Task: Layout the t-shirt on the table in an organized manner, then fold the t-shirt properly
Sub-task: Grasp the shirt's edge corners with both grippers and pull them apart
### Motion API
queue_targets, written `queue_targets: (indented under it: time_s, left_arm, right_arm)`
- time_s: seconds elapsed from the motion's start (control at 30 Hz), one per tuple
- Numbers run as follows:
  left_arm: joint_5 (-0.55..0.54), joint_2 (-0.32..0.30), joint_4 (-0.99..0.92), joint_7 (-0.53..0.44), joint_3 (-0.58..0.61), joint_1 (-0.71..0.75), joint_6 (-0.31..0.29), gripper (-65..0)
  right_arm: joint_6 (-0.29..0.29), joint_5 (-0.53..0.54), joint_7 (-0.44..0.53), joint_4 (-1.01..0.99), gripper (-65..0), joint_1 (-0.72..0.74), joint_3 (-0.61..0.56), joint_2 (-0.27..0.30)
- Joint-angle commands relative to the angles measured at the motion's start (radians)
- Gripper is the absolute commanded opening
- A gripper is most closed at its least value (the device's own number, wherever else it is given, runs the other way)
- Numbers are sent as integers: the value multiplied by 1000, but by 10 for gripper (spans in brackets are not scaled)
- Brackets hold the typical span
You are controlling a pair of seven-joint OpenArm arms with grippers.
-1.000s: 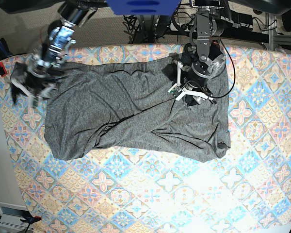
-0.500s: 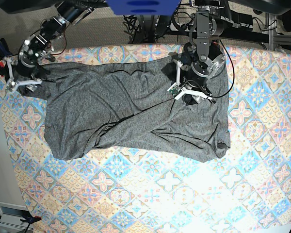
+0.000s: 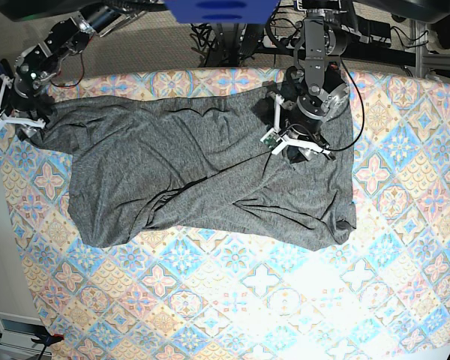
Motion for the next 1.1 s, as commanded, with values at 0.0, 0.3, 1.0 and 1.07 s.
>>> queue_targets:
  time_s: [0.0,0.3,1.0,1.07]
  left_arm:
    - [-12,3,15,-16,1,-8,6,-323]
    - [-12,3,15,-16,3,-8,6,-323]
    - [-12,3,18,-16,3,-5,6,-323]
    - [-12,3,18,-16,3,-5,6,-324]
  right_arm:
    - [6,3,22,17,-235,5,-3,9]
    - [6,0,-62,9,-235,-2,-4,9]
    - [6,-160,-65,-180,-235,5,-73,9]
    - [6,-160,-64,-206,-235,5,-73,9]
